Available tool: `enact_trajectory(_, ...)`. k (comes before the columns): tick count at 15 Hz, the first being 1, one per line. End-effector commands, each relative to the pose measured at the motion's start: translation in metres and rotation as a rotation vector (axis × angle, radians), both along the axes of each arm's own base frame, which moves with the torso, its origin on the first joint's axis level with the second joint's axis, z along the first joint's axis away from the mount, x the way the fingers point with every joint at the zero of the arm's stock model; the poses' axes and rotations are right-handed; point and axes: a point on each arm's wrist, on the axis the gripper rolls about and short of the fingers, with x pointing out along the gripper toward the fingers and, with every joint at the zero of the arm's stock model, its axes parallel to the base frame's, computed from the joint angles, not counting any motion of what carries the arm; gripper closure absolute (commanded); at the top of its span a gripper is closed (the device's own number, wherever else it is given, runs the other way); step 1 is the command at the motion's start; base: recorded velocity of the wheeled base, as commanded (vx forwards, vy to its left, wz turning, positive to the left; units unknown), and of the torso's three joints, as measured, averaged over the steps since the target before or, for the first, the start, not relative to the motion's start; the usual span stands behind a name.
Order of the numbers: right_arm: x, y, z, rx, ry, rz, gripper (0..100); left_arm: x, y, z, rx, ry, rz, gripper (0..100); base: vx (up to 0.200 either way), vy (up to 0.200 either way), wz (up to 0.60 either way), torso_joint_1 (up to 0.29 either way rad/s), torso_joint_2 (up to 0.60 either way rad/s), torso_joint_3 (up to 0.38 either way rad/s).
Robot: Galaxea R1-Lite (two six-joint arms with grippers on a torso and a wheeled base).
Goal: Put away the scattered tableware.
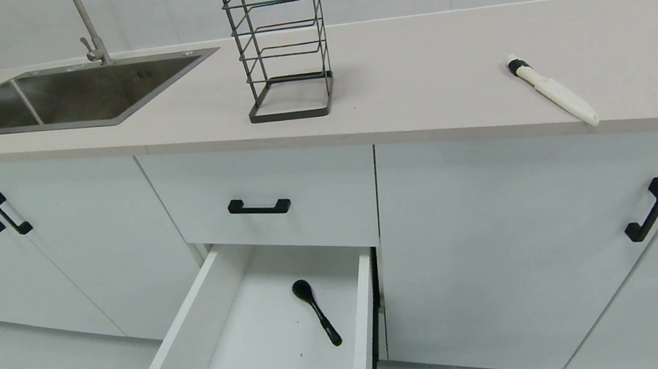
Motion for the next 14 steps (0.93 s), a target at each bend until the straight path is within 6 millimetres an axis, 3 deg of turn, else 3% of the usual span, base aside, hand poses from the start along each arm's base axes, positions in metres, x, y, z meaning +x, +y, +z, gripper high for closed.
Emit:
enact_trajectory(1,0.0,0.0,0.0,-0.001,0.003,0.0,0,0.046,-0.01,-0.018,0.015,0.477,-0.128,0,0.0,0.0,0.0,0.0,0.0,0.0)
enact_trajectory(4,0.0,0.0,0.0,0.0,0.004,0.0,0,0.063,-0.015,-0.046,0.068,0.775,-0.136,0,0.0,0.0,0.0,0.0,0.0,0.0)
enact_trajectory(6,0.0,0.0,0.0,0.0,0.003,0.0,0,0.071,-0.019,-0.058,0.112,0.882,-0.174,0,0.0,0.0,0.0,0.0,0.0,0.0)
enact_trajectory(10,0.0,0.0,0.0,0.0,0.004,0.0,0,0.101,-0.032,-0.074,0.149,0.907,-0.215,0,0.0,0.0,0.0,0.0,0.0,0.0)
enact_trajectory(14,0.0,0.0,0.0,0.0,0.004,0.0,0,0.143,-0.044,-0.092,0.216,0.922,-0.136,0,0.0,0.0,0.0,0.0,0.0,0.0)
